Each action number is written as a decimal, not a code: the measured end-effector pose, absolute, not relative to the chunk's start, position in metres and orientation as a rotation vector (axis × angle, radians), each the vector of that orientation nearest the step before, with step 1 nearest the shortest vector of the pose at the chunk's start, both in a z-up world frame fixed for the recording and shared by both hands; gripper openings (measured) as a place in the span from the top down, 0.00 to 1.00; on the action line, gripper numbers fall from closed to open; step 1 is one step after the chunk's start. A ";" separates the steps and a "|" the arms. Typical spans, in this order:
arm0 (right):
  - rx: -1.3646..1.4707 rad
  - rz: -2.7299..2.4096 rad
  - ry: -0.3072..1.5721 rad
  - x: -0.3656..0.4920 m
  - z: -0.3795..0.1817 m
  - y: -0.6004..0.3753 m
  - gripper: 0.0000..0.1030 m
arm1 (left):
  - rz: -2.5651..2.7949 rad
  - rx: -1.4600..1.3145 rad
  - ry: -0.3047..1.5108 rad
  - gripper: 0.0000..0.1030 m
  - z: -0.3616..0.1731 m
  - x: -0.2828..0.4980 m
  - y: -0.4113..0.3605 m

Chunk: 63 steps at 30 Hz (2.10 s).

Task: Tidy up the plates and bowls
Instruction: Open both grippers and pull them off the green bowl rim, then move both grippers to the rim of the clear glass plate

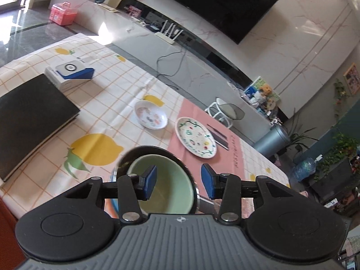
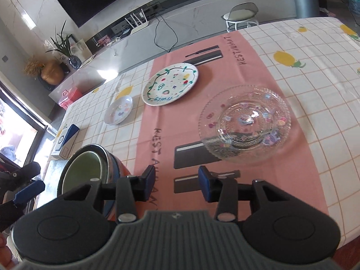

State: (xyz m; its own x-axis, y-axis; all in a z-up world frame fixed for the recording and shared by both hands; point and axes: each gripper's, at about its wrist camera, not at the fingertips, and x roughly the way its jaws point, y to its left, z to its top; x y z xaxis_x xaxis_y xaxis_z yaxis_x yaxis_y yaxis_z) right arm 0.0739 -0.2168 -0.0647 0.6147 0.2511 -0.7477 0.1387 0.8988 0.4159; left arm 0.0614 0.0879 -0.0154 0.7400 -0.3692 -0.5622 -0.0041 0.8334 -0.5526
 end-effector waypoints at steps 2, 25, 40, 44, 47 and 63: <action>0.470 0.065 0.895 0.066 -0.066 -0.225 0.59 | -0.256 -0.536 0.701 0.52 -0.015 0.058 0.071; 0.278 0.032 0.632 0.001 -0.083 -0.290 0.21 | -0.349 -0.216 0.754 0.52 -0.064 0.041 -0.066; 0.344 0.006 0.683 0.045 -0.106 -0.332 0.22 | -0.273 -0.250 0.832 0.46 -0.092 0.079 -0.091; 0.331 -0.016 0.684 0.068 -0.113 -0.339 0.29 | -0.254 -0.245 0.813 0.46 -0.097 0.091 -0.097; 0.363 -0.030 0.709 0.088 -0.122 -0.350 0.38 | -0.240 -0.225 0.796 0.46 -0.100 0.100 -0.101; 0.424 0.028 0.708 0.143 -0.145 -0.375 0.61 | -0.214 -0.273 0.810 0.48 -0.124 0.136 -0.103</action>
State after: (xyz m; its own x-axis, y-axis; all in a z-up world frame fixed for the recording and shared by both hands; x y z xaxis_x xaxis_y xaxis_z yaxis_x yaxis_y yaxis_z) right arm 0.1428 -0.3754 -0.1448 0.7631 0.1663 -0.6245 0.1170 0.9148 0.3865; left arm 0.1361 -0.1029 -0.1236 0.6709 -0.2908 -0.6821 0.0835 0.9437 -0.3202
